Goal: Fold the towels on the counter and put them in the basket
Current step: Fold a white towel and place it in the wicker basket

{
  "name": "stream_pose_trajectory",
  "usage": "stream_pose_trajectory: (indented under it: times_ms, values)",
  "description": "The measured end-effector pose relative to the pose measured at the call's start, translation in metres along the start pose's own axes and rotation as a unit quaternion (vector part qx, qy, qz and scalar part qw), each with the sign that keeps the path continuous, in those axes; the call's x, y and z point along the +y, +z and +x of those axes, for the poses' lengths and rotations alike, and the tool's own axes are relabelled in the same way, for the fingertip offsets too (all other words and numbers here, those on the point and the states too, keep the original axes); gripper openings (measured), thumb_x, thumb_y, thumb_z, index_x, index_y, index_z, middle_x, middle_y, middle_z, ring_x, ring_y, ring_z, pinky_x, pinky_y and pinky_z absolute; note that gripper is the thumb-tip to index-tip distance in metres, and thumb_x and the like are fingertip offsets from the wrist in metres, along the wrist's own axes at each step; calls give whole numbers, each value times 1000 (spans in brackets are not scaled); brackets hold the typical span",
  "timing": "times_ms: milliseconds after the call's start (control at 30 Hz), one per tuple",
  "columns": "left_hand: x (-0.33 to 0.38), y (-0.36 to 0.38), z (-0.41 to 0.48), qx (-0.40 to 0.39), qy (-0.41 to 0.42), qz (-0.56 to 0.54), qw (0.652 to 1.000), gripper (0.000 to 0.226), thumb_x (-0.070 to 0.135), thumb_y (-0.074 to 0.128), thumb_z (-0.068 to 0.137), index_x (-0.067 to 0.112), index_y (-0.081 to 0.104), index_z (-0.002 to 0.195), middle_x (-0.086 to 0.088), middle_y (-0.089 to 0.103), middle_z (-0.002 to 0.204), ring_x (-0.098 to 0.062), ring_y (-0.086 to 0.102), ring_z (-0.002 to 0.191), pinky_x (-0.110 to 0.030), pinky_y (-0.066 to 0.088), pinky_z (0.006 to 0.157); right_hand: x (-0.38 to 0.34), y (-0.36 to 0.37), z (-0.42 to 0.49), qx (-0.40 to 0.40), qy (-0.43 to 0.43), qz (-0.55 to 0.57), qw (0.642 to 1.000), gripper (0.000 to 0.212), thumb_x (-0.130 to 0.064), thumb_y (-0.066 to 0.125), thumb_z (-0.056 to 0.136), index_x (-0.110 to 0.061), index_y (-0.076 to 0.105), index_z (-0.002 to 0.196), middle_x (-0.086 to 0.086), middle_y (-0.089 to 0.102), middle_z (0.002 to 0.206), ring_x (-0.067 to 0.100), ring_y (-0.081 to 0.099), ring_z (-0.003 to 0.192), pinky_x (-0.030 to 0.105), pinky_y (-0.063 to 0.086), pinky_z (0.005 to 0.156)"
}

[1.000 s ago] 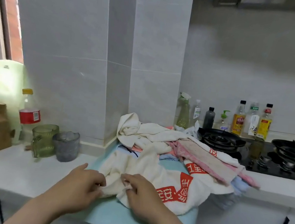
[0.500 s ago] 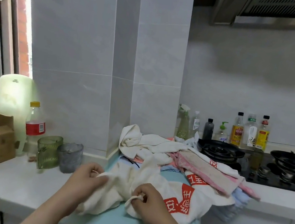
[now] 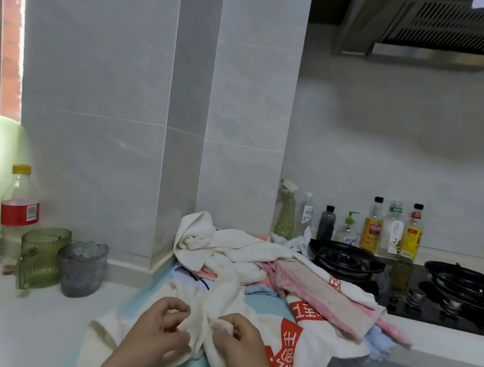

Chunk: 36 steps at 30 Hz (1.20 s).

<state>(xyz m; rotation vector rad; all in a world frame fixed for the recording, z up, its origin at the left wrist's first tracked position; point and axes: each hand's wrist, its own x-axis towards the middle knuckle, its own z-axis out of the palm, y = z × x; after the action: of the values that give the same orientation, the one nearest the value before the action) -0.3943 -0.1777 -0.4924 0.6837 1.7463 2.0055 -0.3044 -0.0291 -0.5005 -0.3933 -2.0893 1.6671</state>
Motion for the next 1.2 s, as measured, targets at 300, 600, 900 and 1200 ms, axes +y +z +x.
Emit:
stream_pose_trajectory:
  times_ms: [300, 600, 900, 1200]
  values:
    - [-3, 5, -3, 55, 54, 49, 996, 23, -12, 77, 70, 11, 79, 69, -10, 72, 68, -10, 64, 59, -18, 51, 56, 7, 6, -1, 16, -49, -50, 997, 9, -19, 58, 94, -23, 65, 91, -3, 64, 105, 1, 60, 94, 11, 43, 75]
    - [6, 12, -13, 44, 23, 37, 998, 15, -3, 74, 76, 11, 80, 73, -16, 75, 81, -19, 69, 74, -27, 54, 73, 5, 7, -4, 19, -63, -61, 996, 8, -20, 67, 85, -16, 60, 83, -2, 63, 86, 0, 53, 68, 12, 43, 65]
    - [7, 17, -15, 30, -15, 42, 999, 16, -14, 73, 73, 2, 77, 74, -19, 69, 65, -15, 55, 47, -21, 46, 49, 1, 7, -3, 42, -43, -82, 995, 21, -28, 76, 77, -12, 64, 73, -1, 66, 81, 4, 56, 70, 13, 43, 63]
    - [-3, 12, -1, 39, 48, 105, 993, 17, -6, 65, 58, 8, 73, 62, -4, 60, 54, -8, 45, 48, -15, 40, 48, -14, -2, -9, -43, 19, -28, 998, 1, -21, 71, 75, -20, 71, 75, -1, 66, 73, 7, 56, 61, 18, 44, 57]
